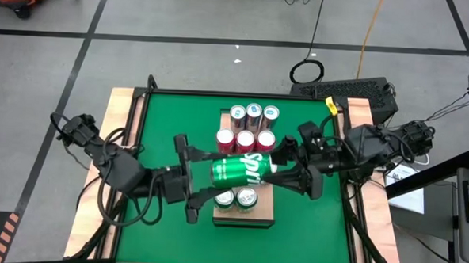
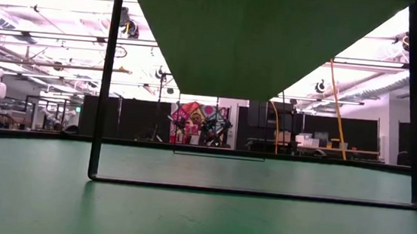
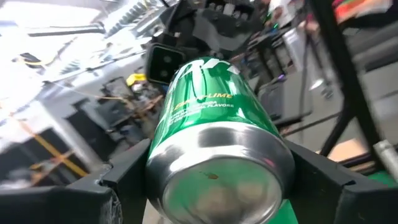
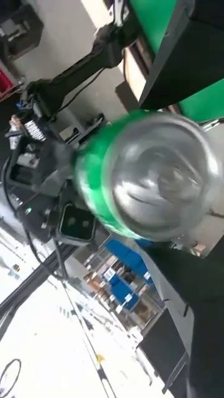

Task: Place canned beverage on shelf
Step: Put the green soda can on the shelf aligned with the other green soda cans

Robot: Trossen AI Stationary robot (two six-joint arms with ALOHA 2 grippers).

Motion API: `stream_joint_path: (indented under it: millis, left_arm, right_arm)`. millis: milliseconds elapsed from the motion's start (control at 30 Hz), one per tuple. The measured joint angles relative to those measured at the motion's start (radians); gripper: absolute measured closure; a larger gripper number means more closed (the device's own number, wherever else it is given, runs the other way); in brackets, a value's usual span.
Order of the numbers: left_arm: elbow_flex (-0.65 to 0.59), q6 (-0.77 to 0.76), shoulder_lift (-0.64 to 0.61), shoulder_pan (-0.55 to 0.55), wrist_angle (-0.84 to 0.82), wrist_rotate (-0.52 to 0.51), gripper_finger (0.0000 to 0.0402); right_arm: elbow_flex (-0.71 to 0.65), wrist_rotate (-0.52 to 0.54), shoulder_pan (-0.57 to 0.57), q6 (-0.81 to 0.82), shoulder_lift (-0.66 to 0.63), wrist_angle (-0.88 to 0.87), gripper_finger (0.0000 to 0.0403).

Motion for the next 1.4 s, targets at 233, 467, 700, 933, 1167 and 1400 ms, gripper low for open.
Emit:
stream_joint_path:
  millis: [233, 467, 700, 933, 1167, 1400]
  left_arm:
    - [0.001, 0.159, -0.001, -0.021, 0.0, -0.144, 0.0118]
    - [0.002, 0.35, -0.001, -0.022, -0.004, -0.323, 0.0118]
    - [0.002, 0.462, -0.002, 0.036, -0.007, -0.417, 0.0118]
    - [0.002, 0.604, -0.002, 0.044, -0.009, -0.431, 0.0118]
    - [0.005, 0.69, 0.012, 0.043, -0.039, -0.468, 0.0118]
    - [0.005, 0.697, 0.04, 0.042, -0.057, -0.471, 0.0118]
  right_arm:
    - [0.0, 0.099, 0.0, 0.121, 0.0, -0.05, 0.0041]
    - [0.0, 0.212, -0.003, 0.225, 0.006, 0.0, 0.0045]
    - [0.0, 0.372, -0.025, 0.383, 0.029, 0.016, 0.0046]
    - [0.0, 0.438, -0.07, 0.496, 0.08, 0.081, 0.0046]
    - [-0.002, 0.447, -0.107, 0.512, 0.122, 0.187, 0.0046]
    - [-0.003, 0.471, -0.115, 0.545, 0.124, 0.172, 0.0046]
